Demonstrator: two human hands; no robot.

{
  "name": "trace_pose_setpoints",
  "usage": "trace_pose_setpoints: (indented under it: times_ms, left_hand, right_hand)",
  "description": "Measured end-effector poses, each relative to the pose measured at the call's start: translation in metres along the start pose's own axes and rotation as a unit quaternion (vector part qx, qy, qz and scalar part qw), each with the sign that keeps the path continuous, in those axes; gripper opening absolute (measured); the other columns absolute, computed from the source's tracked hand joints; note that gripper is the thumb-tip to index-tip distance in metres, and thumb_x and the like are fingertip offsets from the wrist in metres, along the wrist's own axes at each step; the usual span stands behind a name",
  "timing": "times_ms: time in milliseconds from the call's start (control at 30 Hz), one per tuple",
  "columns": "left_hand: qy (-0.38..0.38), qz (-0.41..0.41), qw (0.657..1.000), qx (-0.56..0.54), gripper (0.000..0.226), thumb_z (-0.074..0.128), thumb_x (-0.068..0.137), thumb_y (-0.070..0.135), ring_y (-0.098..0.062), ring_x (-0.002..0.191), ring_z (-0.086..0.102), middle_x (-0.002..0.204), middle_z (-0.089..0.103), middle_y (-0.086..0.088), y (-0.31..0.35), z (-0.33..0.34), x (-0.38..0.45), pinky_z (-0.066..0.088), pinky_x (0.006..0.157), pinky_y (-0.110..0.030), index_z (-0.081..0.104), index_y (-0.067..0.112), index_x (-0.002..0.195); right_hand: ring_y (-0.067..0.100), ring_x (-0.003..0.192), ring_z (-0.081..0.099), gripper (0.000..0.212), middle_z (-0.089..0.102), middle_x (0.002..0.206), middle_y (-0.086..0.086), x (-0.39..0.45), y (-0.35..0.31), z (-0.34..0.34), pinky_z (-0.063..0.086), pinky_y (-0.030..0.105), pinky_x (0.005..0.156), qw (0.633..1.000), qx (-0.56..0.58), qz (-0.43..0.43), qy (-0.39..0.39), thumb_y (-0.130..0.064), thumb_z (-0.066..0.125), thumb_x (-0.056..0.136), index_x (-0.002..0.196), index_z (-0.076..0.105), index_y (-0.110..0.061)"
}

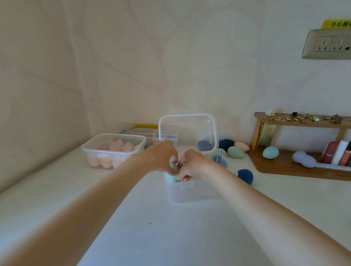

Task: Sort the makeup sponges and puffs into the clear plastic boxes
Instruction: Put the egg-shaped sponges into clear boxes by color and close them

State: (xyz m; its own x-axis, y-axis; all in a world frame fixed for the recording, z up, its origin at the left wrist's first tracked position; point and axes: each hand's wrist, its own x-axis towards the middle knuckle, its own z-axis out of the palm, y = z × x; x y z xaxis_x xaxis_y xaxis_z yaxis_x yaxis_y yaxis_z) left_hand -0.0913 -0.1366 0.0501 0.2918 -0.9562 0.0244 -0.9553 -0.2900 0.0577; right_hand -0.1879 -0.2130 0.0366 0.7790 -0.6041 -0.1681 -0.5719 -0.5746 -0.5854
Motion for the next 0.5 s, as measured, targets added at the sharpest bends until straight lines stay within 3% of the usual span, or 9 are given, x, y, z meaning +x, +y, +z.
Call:
trace_pose_setpoints:
  times_ms: [133,233,300,367,500]
  left_hand:
    - [-0.01,-0.006,0.998,0.066,0.036,0.067,0.082,0.027,-0.028,0.117,0.044,0.126,0.046,-0.008,0.008,-0.004,0.006,0.042,0.097,-0.034,0.061,0.012,0.115]
    - [-0.031,-0.018,0.995,0.093,0.034,0.069,0.08,0.022,-0.03,0.111,0.052,0.125,0.048,-0.01,0.014,-0.008,0.012,0.045,0.087,-0.032,0.062,0.008,0.111]
    - [-0.053,-0.028,0.991,0.116,0.038,0.072,0.078,0.023,-0.03,0.107,0.056,0.125,0.05,-0.011,0.017,-0.01,0.018,0.043,0.078,-0.029,0.062,0.008,0.111]
    - [-0.08,-0.038,0.988,0.129,0.042,0.073,0.077,0.023,-0.031,0.107,0.057,0.126,0.049,-0.011,0.019,-0.013,0.023,0.042,0.077,-0.029,0.06,0.007,0.113]
    - [-0.108,-0.046,0.984,0.134,0.044,0.073,0.077,0.023,-0.032,0.108,0.057,0.128,0.045,-0.011,0.021,-0.014,0.029,0.044,0.079,-0.031,0.058,0.006,0.115]
  right_hand:
    - [0.014,0.056,0.057,0.026,0.063,0.073,0.009,-0.008,-0.006,-0.026,0.05,0.02,0.06,1.0,0.021,-0.009,-0.007,0.006,0.058,0.082,0.107,0.064,0.002]
    - [0.016,0.057,0.058,0.025,0.066,0.08,0.013,-0.01,0.004,-0.067,0.049,0.02,0.057,0.984,0.117,-0.029,0.132,0.005,0.044,0.09,0.106,0.063,0.002]
    - [0.02,0.067,0.063,0.026,0.068,0.089,0.016,-0.004,0.024,-0.09,0.054,0.025,0.064,0.969,0.1,-0.012,0.226,0.003,0.041,0.092,0.104,0.064,0.002]
    - [0.028,0.088,0.065,0.025,0.066,0.103,0.016,0.008,0.05,-0.1,0.057,0.037,0.081,0.963,0.014,0.033,0.268,-0.001,0.042,0.093,0.104,0.064,0.0]
    - [0.031,0.109,0.057,0.028,0.061,0.12,0.014,0.035,0.089,-0.086,0.047,0.038,0.097,0.976,-0.121,0.069,0.169,-0.005,0.045,0.093,0.115,0.063,-0.005]
